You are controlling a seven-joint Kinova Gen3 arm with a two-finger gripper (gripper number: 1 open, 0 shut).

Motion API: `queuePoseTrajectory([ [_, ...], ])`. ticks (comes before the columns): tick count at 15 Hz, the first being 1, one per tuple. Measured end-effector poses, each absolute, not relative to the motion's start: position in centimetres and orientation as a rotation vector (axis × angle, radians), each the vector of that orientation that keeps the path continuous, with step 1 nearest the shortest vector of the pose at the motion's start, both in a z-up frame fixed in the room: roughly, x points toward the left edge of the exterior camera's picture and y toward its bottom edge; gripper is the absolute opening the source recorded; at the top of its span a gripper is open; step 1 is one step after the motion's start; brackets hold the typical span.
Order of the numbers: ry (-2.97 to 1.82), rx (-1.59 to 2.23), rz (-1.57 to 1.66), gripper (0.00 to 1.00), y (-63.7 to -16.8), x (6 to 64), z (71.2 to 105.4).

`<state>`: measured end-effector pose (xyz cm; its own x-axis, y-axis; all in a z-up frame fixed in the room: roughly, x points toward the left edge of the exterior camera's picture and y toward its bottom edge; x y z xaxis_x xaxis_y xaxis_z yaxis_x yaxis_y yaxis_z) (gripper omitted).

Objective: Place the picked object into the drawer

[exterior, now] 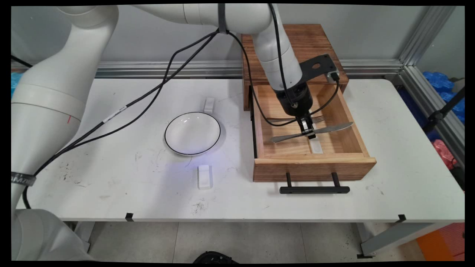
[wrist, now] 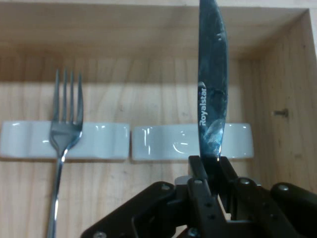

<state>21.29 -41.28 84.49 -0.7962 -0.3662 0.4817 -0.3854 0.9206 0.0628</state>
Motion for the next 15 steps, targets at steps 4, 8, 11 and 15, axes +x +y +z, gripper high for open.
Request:
queuePoseTrajectory([
  [4, -2.583, 0.538, 0.046, 0.0, -41.1, 21.2, 83.8],
  [8, -2.585, 0.535, 0.042, 0.0, -41.1, 21.1, 83.2],
  [11, -2.587, 0.534, 0.039, 0.0, -41.2, 21.0, 82.7],
  [15, -2.592, 0.532, 0.035, 0.0, -41.2, 21.1, 82.2],
])
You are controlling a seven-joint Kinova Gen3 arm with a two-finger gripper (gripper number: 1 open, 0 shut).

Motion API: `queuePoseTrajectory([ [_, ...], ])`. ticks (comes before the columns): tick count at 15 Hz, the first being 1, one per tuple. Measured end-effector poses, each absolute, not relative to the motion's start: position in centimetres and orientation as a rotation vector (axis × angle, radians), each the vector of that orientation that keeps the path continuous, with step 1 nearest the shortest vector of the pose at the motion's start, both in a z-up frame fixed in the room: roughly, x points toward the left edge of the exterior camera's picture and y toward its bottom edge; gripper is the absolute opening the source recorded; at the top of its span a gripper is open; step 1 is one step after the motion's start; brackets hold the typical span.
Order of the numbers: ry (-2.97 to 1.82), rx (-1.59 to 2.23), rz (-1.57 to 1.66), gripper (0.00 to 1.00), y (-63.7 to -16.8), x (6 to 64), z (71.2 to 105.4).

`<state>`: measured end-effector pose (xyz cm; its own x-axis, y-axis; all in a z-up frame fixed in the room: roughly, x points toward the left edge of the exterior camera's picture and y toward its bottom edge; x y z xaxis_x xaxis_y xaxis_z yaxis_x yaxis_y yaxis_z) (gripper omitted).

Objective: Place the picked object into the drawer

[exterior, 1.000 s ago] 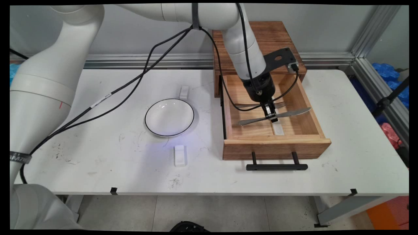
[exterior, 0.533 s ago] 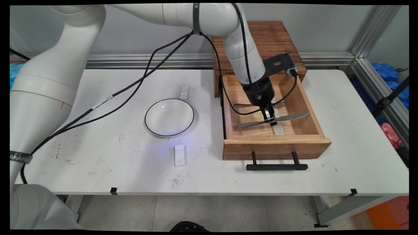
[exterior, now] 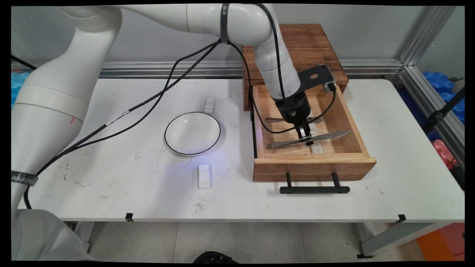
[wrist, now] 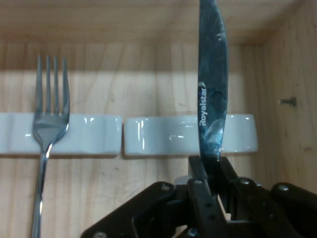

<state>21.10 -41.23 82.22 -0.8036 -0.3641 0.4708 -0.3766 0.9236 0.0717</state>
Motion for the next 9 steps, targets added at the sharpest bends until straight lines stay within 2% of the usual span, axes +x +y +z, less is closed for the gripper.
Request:
queuePoseTrajectory([
  [9, -2.594, 0.534, 0.034, 0.0, -41.42, 21.24, 81.46],
])
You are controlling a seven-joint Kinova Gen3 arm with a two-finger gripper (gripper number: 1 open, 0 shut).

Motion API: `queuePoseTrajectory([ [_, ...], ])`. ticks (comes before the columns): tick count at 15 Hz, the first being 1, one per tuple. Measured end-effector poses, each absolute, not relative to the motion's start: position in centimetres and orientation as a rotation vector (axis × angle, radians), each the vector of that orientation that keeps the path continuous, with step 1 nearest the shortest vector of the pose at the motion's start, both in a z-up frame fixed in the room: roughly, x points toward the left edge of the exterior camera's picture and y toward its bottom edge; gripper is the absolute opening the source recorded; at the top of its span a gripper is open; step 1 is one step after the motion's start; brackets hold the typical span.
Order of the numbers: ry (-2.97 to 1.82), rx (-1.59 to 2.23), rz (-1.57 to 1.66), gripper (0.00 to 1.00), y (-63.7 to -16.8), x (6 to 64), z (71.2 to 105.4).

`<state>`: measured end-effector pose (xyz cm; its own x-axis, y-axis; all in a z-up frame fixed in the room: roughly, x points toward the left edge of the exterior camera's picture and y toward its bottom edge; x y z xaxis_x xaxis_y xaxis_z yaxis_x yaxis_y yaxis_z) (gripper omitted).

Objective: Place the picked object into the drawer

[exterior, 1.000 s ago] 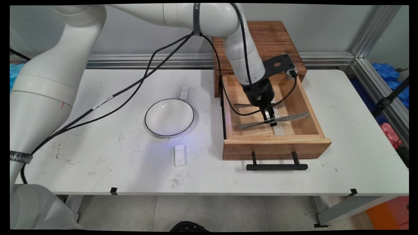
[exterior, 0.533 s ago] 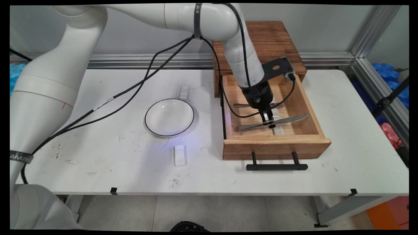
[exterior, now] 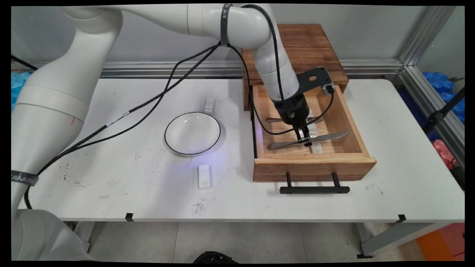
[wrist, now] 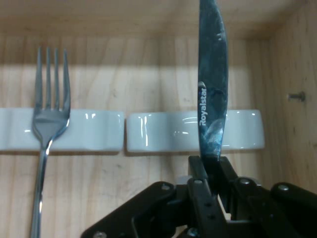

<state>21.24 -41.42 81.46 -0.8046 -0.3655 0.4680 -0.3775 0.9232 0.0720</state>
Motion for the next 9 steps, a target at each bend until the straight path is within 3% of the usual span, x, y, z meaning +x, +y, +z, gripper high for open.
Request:
queuePoseTrajectory([
  [9, -2.575, 0.524, 0.026, 0.0, -41.58, 20.91, 81.1],
])
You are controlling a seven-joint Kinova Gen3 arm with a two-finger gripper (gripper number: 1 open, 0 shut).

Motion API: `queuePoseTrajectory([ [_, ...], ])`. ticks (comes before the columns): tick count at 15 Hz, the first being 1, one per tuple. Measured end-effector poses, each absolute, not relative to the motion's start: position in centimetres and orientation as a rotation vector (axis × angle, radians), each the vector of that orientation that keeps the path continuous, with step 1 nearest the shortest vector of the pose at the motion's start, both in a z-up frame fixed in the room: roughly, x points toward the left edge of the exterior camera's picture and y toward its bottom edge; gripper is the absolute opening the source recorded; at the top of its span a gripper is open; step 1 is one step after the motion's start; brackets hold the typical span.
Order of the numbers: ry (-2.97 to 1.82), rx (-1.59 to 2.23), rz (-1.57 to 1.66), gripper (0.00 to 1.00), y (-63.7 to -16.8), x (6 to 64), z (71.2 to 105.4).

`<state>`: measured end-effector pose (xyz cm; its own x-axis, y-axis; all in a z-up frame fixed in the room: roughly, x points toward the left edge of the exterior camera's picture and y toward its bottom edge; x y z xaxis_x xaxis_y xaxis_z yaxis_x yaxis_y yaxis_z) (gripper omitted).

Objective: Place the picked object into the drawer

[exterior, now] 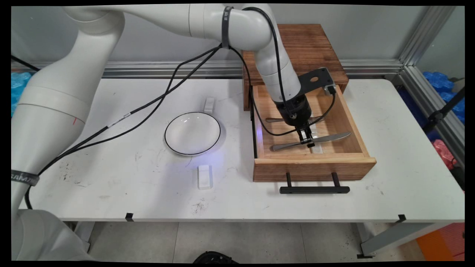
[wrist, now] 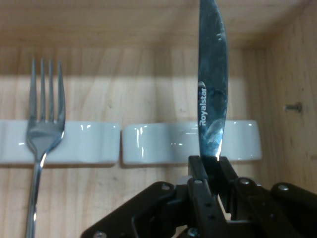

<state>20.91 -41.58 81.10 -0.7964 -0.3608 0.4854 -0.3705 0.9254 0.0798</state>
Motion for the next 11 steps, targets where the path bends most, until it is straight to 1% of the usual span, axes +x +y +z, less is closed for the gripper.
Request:
queuePoseTrajectory([
  [2, -2.57, 0.519, 0.023, 0.0, -41.6, 20.84, 81.04],
  [3, -2.568, 0.518, 0.022, 1.0, -41.6, 20.84, 81.01],
  [11, -2.563, 0.507, 0.02, 1.0, -41.64, 21.02, 80.97],
])
